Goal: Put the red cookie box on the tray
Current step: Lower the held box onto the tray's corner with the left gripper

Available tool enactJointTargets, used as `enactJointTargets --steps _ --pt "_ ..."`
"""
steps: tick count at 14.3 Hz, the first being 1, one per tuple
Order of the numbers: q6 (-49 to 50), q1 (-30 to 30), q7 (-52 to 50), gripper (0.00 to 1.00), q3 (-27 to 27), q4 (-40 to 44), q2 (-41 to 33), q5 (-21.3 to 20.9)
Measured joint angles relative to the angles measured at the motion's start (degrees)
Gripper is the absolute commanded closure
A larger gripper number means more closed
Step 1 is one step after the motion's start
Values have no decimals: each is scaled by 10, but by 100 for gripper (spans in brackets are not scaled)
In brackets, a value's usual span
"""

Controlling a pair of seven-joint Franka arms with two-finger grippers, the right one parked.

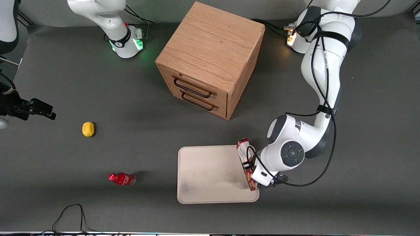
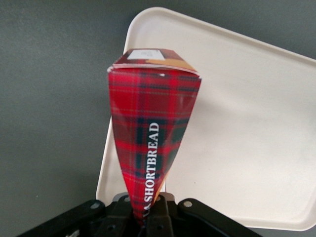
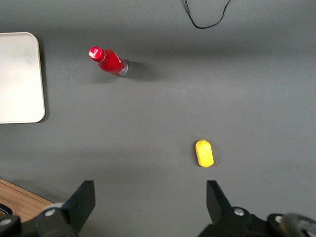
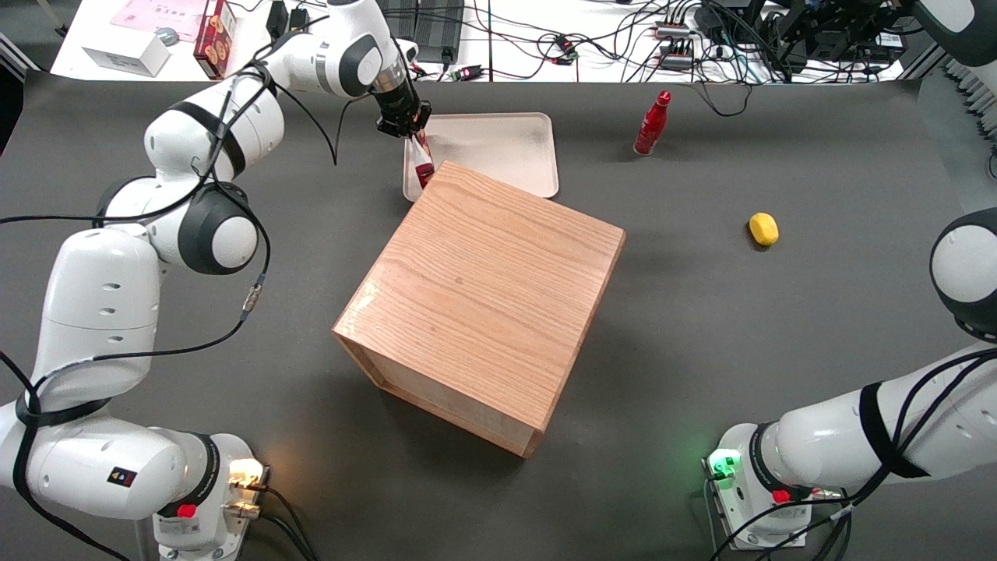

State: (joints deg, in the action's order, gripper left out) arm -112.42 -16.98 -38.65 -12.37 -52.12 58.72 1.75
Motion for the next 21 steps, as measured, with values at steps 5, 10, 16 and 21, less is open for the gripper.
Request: enactJointTargets --steps 5,10,16,21 --pt "-30 -4 -1 100 0 2 18 0" --pt "-44 -6 0 89 0 2 23 0" --pt "-68 -6 3 0 1 2 37 -2" --pt "-68 -6 4 0 1 2 37 -2"
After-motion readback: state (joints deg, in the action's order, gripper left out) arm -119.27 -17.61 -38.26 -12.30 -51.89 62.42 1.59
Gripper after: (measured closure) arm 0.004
